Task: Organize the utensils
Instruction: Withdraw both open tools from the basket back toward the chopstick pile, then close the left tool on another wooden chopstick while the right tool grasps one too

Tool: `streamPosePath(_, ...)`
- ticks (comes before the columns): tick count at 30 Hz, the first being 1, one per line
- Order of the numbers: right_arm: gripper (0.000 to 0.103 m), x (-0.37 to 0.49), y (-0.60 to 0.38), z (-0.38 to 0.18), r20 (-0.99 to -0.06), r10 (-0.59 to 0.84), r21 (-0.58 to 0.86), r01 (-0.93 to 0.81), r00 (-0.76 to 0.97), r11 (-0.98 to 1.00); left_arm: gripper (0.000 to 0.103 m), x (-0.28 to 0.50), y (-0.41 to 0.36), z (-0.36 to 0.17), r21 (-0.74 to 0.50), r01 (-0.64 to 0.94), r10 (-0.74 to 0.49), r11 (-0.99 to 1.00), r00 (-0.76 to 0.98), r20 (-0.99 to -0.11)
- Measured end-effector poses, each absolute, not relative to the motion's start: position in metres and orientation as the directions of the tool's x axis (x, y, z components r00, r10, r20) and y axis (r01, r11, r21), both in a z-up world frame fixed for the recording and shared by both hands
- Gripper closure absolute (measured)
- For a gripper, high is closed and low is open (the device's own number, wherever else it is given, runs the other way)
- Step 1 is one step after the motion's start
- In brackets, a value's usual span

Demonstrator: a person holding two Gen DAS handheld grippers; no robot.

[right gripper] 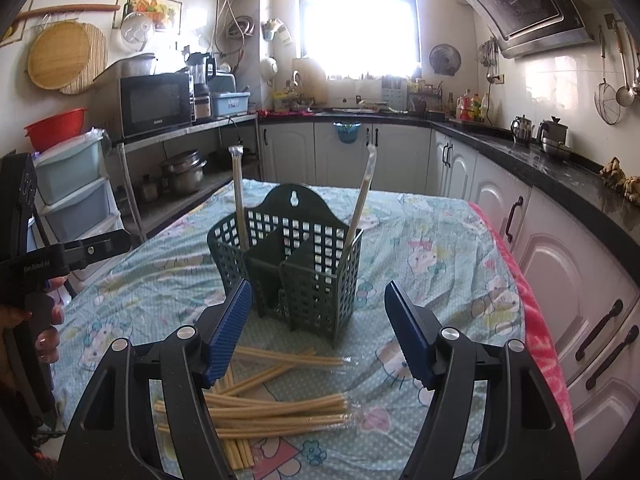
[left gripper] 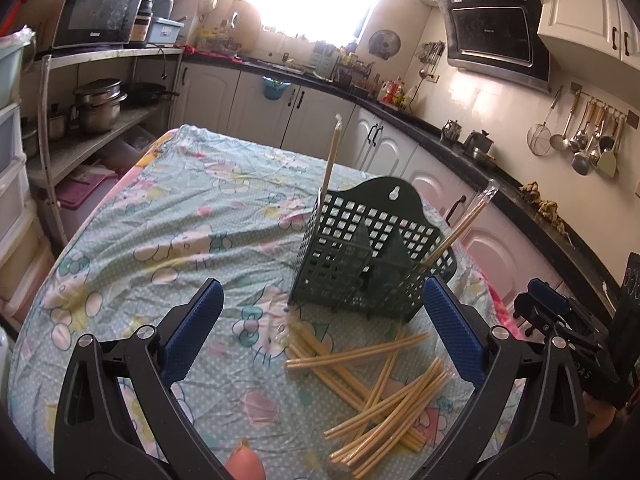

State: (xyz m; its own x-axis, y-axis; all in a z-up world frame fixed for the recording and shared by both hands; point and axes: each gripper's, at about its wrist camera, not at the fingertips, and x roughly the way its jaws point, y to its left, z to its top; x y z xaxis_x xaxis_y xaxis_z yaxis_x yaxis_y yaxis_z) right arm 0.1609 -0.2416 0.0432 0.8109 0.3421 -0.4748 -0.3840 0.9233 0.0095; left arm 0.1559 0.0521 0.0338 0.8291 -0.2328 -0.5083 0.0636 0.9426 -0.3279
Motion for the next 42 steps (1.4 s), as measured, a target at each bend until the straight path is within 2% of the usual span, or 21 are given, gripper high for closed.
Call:
streamPosePath(17,0.036,0.164,-0.248,-0.006,-0.598,0.310,-0.003,-0.389,0.739,0.921,0.011,0.169,0.054,-0.030,-0.420,0.032,-0.318,0.907,0.706,-0.633)
streamPosePath(30,0.041,0.178,-0.255,-0.031,-0.657,0.298,0.027,-0.373,0.693,0.927,0.031,0.180,0.046,-0.073,-0.511,0.013,-0.421,0.859,0.585,-0.693)
streamPosePath(42,0.045,0.188,-0.254,-0.042,-0.682,0.294,0.028,-0.377,0.670,0.926,0.044,0.203,0.055,-0.090,-0.637,-0.052,-0.507,0.769,0.558,-0.658)
